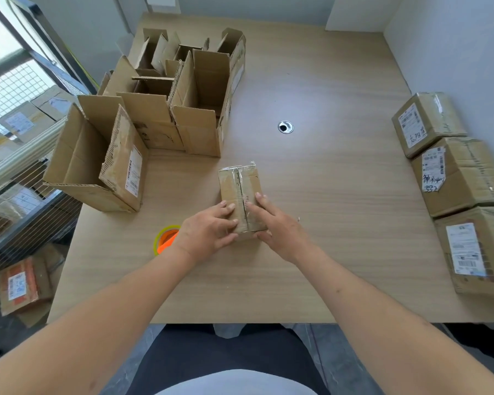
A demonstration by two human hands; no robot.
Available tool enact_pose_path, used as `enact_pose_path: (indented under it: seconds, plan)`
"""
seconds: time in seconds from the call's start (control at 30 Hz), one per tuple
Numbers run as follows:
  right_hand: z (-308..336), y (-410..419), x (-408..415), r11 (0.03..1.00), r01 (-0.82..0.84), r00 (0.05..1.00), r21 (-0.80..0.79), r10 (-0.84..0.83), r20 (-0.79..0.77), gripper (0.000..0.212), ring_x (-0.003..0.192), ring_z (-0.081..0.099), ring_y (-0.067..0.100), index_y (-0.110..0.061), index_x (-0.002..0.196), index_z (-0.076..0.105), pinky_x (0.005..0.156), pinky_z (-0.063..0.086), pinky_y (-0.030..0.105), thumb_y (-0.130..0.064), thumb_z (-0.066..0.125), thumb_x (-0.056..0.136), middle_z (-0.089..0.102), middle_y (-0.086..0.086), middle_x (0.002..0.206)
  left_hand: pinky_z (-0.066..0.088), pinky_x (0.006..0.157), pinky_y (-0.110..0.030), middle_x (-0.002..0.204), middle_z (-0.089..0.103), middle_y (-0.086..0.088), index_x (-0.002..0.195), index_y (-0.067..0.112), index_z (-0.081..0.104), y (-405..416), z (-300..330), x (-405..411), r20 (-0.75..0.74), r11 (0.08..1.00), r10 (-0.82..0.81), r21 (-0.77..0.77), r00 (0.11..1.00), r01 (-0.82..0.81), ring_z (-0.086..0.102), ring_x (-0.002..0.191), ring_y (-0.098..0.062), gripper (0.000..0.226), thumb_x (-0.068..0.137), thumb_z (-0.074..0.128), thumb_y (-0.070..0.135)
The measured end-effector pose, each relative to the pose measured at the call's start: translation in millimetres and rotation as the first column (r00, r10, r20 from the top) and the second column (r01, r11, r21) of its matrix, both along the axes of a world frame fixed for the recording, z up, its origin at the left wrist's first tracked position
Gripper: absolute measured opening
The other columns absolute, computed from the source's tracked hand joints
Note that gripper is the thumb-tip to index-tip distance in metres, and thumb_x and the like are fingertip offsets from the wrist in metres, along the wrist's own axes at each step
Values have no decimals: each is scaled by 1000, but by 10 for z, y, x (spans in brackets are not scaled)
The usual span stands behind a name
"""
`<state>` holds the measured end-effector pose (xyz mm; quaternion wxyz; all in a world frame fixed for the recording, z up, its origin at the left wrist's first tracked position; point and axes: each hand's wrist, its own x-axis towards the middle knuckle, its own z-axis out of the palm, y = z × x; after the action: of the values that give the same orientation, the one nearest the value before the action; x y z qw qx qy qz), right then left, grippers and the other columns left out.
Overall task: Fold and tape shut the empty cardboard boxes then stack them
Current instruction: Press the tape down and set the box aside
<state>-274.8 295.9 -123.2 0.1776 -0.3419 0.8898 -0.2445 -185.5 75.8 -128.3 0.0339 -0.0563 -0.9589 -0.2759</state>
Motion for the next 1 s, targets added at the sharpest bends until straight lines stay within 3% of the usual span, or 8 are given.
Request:
enact_pose_path:
  seconds: [0.07, 0.17, 0.23, 0.33, 0.57, 0.83, 1.0]
  plan:
    - [-50, 92, 9, 993, 75, 995, -87, -80, -54, 65, 133, 52, 21, -30, 142, 58, 95, 54, 42, -20, 83, 82, 46, -1, 153, 61, 89, -40, 137, 66, 0, 105, 25, 81, -20, -13, 0, 24, 1000, -4, -7, 1000, 4, 60, 131, -21, 31, 76, 91, 28]
    - [-126, 198, 28, 975, 134, 979, -176, -158, -131, 49, 95, 57, 16, -29, 122, 69, 72, 56, 38, -25, 88, 77, 57, -4, 113, 62, 85, -43, 138, 65, -1, 108, 25, 80, -28, -36, -11, 43, 999, -28, -32, 999, 30, 59, 131, -23, 36, 74, 92, 26]
    - [-156, 223, 27, 962, 183, 977, -202, -200, -68, 46, 79, 55, 13, -26, 120, 71, 69, 55, 38, -24, 88, 77, 55, -6, 96, 63, 81, -44, 136, 67, -5, 107, 21, 80, 3, -68, -11, 42, 995, -51, -80, 998, 55, 62, 128, -27, 37, 72, 93, 22]
    - [-161, 208, 36, 950, 208, 977, -232, -211, 12, 45, 71, 55, 12, -19, 119, 74, 73, 55, 42, -17, 87, 77, 59, -9, 80, 64, 75, -46, 133, 68, -9, 105, 18, 81, 48, -75, -27, 27, 991, -52, -118, 998, 55, 64, 125, -31, 40, 68, 95, 18]
    - [-137, 135, 59, 915, 372, 927, -158, -357, 115, 44, 69, 60, 10, -29, 114, 73, 76, 54, 34, -19, 89, 75, 62, -14, 69, 64, 81, -44, 131, 70, -7, 104, 19, 82, 37, -37, -64, 32, 991, -68, -111, 997, 71, 65, 123, -31, 45, 62, 99, 19]
    - [27, 105, 73, 954, 299, 950, -1, -298, -97, 34, 88, 62, 22, -26, 111, 66, 70, 51, 38, -32, 81, 80, 68, -7, 95, 62, 83, -43, 132, 69, -5, 108, 21, 81, 12, 46, -95, 73, 986, -89, -133, 993, 98, 64, 124, -32, 50, 61, 98, 14]
    - [26, 35, 133, 948, 317, 944, 0, -316, -93, 21, 82, 64, 36, -13, 99, 66, 65, 46, 40, -18, 78, 83, 71, 8, 92, 63, 82, -43, 132, 69, -5, 107, 21, 81, 20, 24, -76, 64, 990, -73, -119, 995, 80, 65, 123, -31, 49, 62, 97, 11]
